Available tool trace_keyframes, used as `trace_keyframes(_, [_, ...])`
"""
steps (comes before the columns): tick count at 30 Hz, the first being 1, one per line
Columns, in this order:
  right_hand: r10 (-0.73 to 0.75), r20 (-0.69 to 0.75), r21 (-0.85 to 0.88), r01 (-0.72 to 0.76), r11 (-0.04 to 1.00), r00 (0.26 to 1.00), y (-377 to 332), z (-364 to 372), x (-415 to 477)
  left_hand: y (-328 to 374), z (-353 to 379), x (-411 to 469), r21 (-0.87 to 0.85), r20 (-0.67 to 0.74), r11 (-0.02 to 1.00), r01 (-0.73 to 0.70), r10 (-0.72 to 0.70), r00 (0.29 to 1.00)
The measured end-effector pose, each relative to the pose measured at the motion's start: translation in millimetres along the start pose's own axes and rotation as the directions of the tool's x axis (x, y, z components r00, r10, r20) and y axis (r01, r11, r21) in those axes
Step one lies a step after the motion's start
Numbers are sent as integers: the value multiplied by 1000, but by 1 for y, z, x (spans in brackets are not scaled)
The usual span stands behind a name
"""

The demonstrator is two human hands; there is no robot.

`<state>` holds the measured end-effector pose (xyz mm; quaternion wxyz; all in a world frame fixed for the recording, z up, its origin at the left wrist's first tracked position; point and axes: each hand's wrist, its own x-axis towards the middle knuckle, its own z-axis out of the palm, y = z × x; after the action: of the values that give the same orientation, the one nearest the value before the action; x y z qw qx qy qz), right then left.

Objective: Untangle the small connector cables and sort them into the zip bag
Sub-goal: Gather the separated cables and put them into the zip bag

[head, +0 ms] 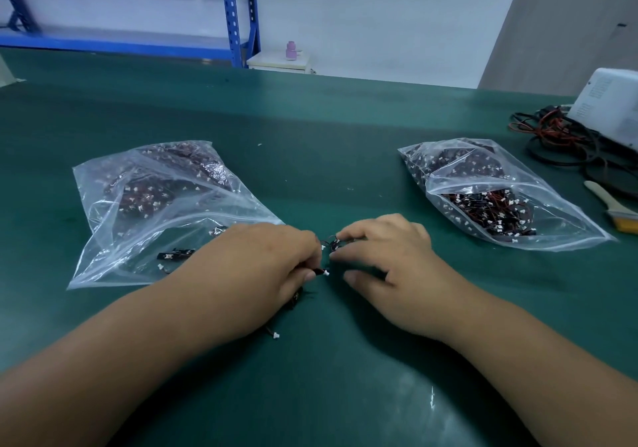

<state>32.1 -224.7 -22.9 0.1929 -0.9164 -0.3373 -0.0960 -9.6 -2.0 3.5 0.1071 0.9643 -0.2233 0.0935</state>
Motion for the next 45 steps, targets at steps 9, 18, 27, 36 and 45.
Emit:
trace_keyframes(9, [-1, -170, 21, 4, 1000, 985, -4, -5, -2, 4, 0, -1, -94, 2, 995, 19, -18, 1000])
trace_keyframes(18, [-102, -110, 76, 111, 991, 989, -22, -3, -5, 12, -2, -2, -238, 10, 971, 22, -20, 1000])
trace_keyframes(27, [-35, -14, 203, 38, 978, 999, -16, -9, -8, 10, -2, -1, -291, 10, 956, 38, -37, 999])
trace_keyframes(36, [-101, 14, 100, 99, 990, 995, -21, -6, -7, 6, -4, -4, -312, 47, 950, -18, 34, 998])
trace_keyframes(45, [-24, 141, -125, 42, 991, 990, -41, -5, -11, 2, -3, -3, -110, 190, 993, -39, 60, 980])
